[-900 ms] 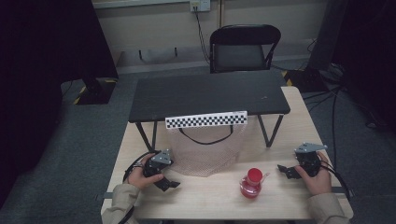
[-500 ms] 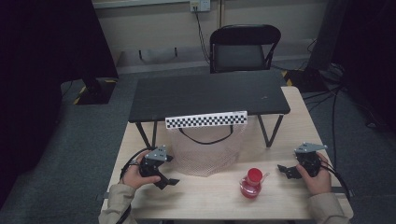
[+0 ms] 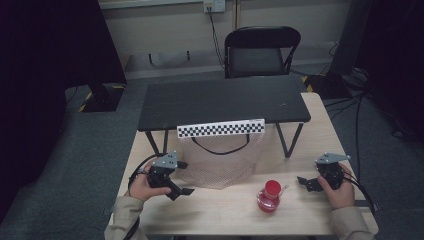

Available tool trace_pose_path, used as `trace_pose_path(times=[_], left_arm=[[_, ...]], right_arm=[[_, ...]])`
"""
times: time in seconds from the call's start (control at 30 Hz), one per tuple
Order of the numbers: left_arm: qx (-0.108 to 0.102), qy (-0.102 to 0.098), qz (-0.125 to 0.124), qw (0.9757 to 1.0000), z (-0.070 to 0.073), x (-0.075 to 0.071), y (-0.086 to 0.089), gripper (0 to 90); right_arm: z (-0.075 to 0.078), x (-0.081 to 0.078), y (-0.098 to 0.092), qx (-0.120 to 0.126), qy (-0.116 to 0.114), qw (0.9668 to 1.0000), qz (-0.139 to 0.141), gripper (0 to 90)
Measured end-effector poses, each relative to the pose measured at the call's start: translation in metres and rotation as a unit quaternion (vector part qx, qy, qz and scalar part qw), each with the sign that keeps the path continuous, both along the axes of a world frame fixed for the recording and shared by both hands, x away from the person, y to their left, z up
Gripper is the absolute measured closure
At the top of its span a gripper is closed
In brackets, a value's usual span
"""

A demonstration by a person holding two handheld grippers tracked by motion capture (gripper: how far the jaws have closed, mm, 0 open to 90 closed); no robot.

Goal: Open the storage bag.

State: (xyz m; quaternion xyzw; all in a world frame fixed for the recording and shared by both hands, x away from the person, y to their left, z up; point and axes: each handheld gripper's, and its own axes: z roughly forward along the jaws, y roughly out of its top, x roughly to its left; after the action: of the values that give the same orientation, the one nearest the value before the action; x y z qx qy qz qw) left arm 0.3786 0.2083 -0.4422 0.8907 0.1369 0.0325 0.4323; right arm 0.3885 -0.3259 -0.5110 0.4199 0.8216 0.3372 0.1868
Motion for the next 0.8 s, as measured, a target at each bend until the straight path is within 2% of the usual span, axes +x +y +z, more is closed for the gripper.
trace_pose_path(times=[0.17, 0.3, 0.4, 0.67, 0.8], left_arm=[[0.007, -0.011, -0.005, 0.9999, 0.004, -0.001, -0.004, 3.5], [0.003, -0.014, -0.018, 0.9997, 0.010, -0.002, -0.008, 3.5], [-0.003, -0.018, -0.015, 0.9997, 0.015, -0.003, -0.010, 3.0], [-0.003, -0.022, 0.000, 0.9998, 0.027, -0.002, -0.014, 2.9], [-0.006, -0.026, -0.003, 0.9996, 0.030, -0.003, -0.016, 2.9]], right_arm=[[0.000, 0.000, 0.000, 0.000, 0.000, 1.0000, 0.000, 0.0], [0.000, 0.000, 0.000, 0.000, 0.000, 1.0000, 0.000, 0.0], [0.000, 0.000, 0.000, 0.000, 0.000, 1.0000, 0.000, 0.0], [0.000, 0.000, 0.000, 0.000, 0.000, 1.0000, 0.000, 0.0], [0.000, 0.000, 0.000, 0.000, 0.000, 1.0000, 0.000, 0.0]])
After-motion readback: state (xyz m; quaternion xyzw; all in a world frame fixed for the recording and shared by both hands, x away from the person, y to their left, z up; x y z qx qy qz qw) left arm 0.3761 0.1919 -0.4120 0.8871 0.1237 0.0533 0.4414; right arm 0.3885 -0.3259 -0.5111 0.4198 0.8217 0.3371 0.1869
